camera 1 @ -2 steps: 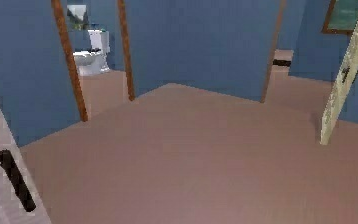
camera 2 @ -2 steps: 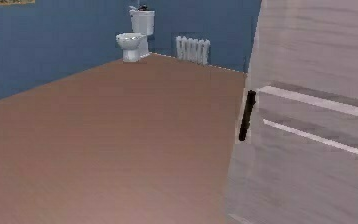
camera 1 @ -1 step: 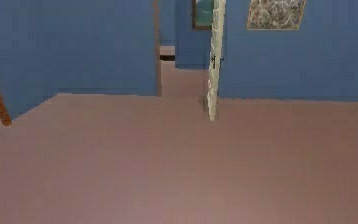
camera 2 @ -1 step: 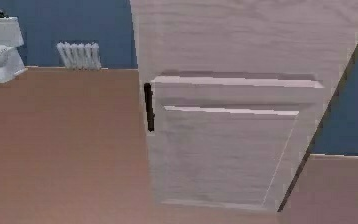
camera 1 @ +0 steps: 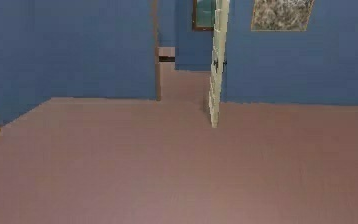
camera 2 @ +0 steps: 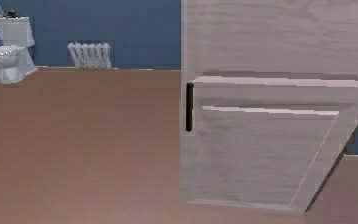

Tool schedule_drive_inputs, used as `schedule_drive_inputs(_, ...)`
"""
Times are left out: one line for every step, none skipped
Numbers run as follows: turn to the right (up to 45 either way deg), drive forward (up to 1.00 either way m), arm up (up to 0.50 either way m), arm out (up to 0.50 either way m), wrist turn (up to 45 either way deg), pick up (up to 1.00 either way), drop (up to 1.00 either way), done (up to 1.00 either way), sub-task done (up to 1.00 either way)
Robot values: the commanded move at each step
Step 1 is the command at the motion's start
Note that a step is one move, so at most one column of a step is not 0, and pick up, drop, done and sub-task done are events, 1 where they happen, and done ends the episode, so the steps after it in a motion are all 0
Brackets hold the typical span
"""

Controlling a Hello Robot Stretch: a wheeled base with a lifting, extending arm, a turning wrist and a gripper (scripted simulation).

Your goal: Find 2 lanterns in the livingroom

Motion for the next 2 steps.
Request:
schedule_drive_inputs(0.0, 1.00, 0.00, 0.00, 0.0, 0.00, 0.00, 0.00, 0.00)
schedule_drive_inputs(0.0, 1.00, 0.00, 0.00, 0.0, 0.00, 0.00, 0.00, 0.00)
